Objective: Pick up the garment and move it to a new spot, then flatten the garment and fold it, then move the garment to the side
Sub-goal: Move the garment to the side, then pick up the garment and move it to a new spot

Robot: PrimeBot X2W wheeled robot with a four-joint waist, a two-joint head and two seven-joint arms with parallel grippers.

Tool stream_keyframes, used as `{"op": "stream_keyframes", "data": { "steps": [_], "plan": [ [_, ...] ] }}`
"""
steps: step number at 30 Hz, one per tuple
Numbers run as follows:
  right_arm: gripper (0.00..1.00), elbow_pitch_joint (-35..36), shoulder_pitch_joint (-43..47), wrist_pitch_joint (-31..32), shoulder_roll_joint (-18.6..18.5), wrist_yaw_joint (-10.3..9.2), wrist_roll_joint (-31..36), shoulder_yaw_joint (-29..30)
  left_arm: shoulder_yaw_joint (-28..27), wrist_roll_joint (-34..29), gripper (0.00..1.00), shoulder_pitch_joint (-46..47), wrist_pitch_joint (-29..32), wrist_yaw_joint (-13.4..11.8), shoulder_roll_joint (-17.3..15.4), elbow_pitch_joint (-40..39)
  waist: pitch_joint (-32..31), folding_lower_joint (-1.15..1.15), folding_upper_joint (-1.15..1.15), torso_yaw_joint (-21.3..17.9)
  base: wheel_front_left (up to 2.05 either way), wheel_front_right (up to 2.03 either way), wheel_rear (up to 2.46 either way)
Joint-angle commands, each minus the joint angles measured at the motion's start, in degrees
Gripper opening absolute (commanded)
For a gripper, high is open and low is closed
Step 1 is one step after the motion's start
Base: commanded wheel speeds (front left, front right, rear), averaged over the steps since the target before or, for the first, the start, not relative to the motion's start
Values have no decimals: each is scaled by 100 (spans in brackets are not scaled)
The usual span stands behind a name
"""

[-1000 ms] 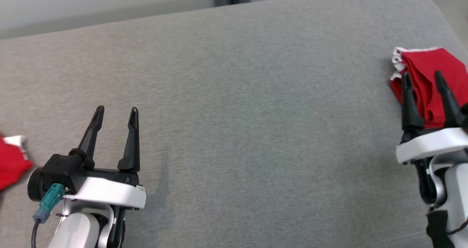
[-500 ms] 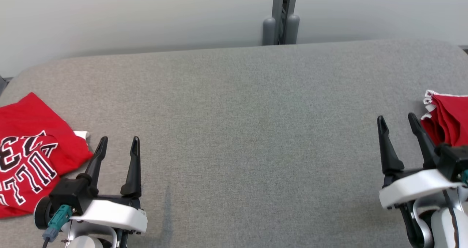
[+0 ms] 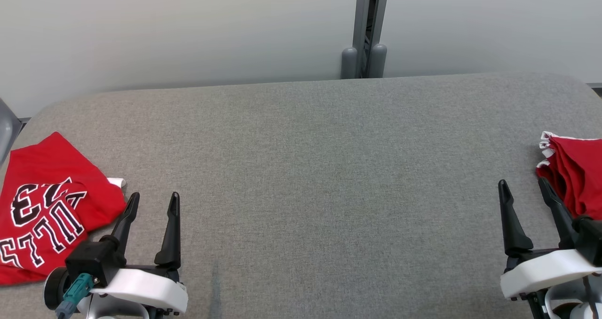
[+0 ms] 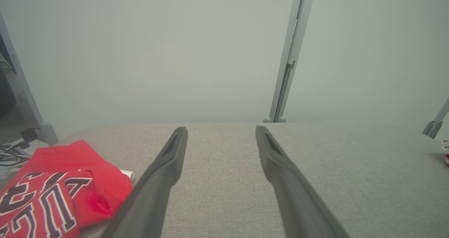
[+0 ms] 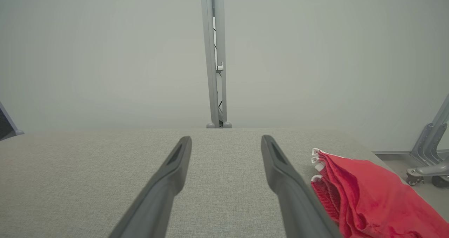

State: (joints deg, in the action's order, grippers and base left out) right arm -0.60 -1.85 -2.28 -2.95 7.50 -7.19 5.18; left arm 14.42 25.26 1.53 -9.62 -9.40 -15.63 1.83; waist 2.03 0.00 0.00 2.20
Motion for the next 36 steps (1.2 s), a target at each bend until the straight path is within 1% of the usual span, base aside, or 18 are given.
{"op": "stream_keyframes", "data": {
  "steps": [1, 16, 22, 25, 28, 36],
  "plan": [
    [100, 46, 38, 40, -8, -3, 12, 29, -4, 31, 100, 0, -4, -20, -41, -7, 4, 0, 0, -2, 0, 0, 0],
    [100, 99, 114, -23, -6, -3, -137, 80, 36, 105, 100, 134, -34, 2, -37, 121, 4, 0, 0, 56, 0, 0, 0],
    [100, 117, 132, -27, -6, -2, -126, 119, 27, 108, 100, 191, -67, -1, -37, 139, -4, 0, 0, 179, 0, 0, 0],
    [100, 186, 136, -15, -5, -2, -88, 92, 43, 99, 100, 259, -110, -4, -12, 134, 32, 0, 0, 387, 0, 0, 0],
    [100, 277, 105, 32, -5, -2, -60, -7, 2, 125, 100, 311, -169, -16, 12, 116, 97, 0, 0, 689, 0, 0, 0],
    [100, 466, -14, 158, -10, -3, -23, -388, -137, 216, 100, 338, -357, -38, 93, 183, 206, 0, 0, 1713, 0, 0, 0]
  ]
}}
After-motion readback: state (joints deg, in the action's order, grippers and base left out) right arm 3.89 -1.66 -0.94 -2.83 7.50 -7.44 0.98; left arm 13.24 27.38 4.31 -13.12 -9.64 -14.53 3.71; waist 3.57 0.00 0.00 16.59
